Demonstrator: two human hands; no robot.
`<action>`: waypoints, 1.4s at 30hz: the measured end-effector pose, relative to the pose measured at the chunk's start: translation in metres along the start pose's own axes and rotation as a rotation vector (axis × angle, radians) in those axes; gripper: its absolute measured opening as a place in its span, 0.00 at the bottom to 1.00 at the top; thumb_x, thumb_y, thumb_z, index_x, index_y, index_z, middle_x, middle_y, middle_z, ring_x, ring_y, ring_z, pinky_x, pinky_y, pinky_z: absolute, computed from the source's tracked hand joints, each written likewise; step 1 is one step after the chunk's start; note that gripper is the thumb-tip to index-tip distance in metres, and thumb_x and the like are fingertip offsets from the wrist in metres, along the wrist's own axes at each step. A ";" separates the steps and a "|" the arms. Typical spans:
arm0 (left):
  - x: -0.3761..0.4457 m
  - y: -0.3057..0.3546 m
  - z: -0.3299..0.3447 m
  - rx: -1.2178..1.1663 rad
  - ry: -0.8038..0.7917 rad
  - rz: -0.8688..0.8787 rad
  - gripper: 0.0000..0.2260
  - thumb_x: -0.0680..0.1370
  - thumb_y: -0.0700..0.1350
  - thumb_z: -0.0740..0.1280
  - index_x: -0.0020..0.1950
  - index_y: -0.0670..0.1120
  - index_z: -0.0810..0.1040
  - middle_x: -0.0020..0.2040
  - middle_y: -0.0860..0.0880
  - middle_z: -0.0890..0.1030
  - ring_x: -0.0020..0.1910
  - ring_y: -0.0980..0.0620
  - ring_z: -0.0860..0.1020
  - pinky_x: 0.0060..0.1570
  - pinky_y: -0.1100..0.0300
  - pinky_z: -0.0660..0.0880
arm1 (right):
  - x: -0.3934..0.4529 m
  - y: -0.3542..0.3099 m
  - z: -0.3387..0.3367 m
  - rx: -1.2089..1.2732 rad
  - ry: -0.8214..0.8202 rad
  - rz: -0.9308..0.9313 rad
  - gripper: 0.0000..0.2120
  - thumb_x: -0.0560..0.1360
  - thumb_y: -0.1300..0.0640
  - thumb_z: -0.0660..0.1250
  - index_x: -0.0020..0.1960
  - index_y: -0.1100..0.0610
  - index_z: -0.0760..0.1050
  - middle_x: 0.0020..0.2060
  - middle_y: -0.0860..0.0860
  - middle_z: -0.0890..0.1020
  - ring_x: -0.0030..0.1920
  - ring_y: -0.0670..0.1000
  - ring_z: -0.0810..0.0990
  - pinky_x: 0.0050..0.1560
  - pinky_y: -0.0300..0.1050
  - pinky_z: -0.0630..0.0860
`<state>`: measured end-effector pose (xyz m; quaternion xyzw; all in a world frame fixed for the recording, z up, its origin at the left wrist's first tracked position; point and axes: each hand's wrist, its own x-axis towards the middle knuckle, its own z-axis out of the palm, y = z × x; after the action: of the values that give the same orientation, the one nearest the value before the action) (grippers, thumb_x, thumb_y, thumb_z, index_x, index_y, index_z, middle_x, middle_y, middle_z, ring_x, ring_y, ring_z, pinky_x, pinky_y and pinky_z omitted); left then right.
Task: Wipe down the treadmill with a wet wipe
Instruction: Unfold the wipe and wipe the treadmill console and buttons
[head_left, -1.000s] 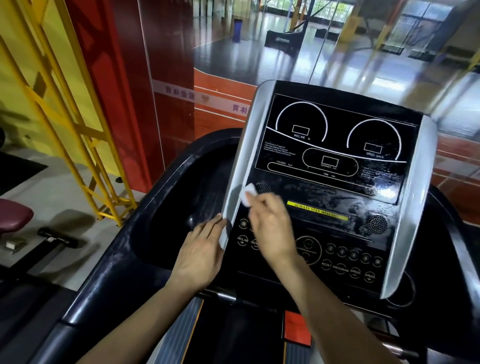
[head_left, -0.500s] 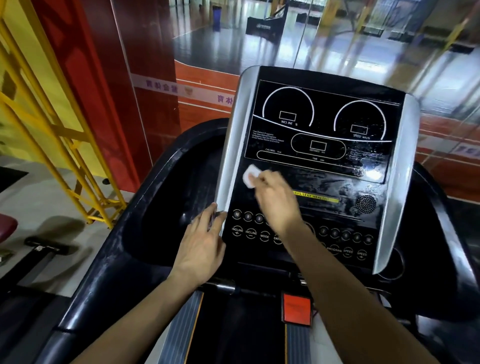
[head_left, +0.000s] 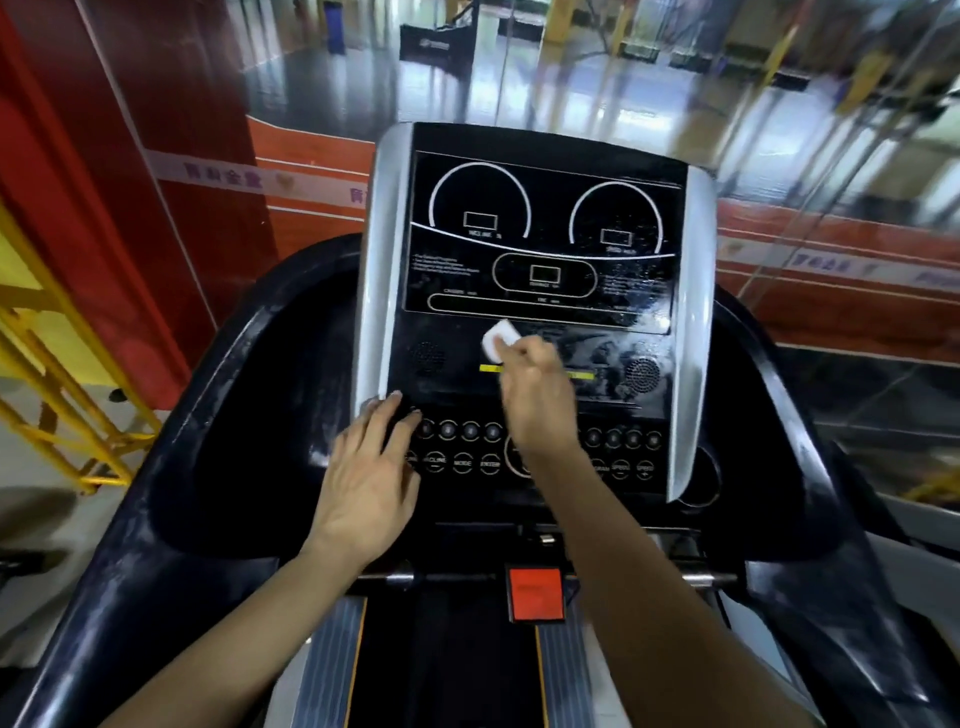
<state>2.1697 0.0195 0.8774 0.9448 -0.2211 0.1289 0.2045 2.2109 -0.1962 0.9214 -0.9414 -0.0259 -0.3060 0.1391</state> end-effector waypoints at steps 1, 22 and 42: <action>0.002 0.003 0.000 -0.003 -0.002 0.012 0.31 0.74 0.41 0.73 0.76 0.44 0.69 0.79 0.43 0.64 0.78 0.40 0.61 0.73 0.43 0.65 | 0.003 0.022 -0.008 -0.037 0.068 0.081 0.16 0.81 0.49 0.58 0.58 0.58 0.78 0.52 0.55 0.78 0.54 0.57 0.76 0.53 0.49 0.76; 0.039 0.081 0.027 0.006 -0.019 0.173 0.32 0.74 0.41 0.73 0.77 0.46 0.68 0.79 0.44 0.64 0.77 0.40 0.63 0.74 0.43 0.64 | -0.053 0.112 -0.053 -0.158 0.043 0.174 0.20 0.70 0.70 0.69 0.60 0.56 0.81 0.44 0.51 0.78 0.44 0.55 0.76 0.35 0.41 0.65; 0.089 0.173 0.058 0.090 -0.030 0.174 0.29 0.78 0.47 0.67 0.79 0.49 0.65 0.82 0.47 0.60 0.80 0.42 0.57 0.76 0.46 0.57 | 0.029 0.177 -0.095 -0.220 0.116 -0.027 0.16 0.65 0.69 0.74 0.53 0.62 0.82 0.43 0.57 0.79 0.43 0.60 0.76 0.40 0.49 0.76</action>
<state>2.1749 -0.1802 0.9123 0.9321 -0.2994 0.1418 0.1463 2.2042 -0.3939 0.9684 -0.9314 0.0033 -0.3626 0.0323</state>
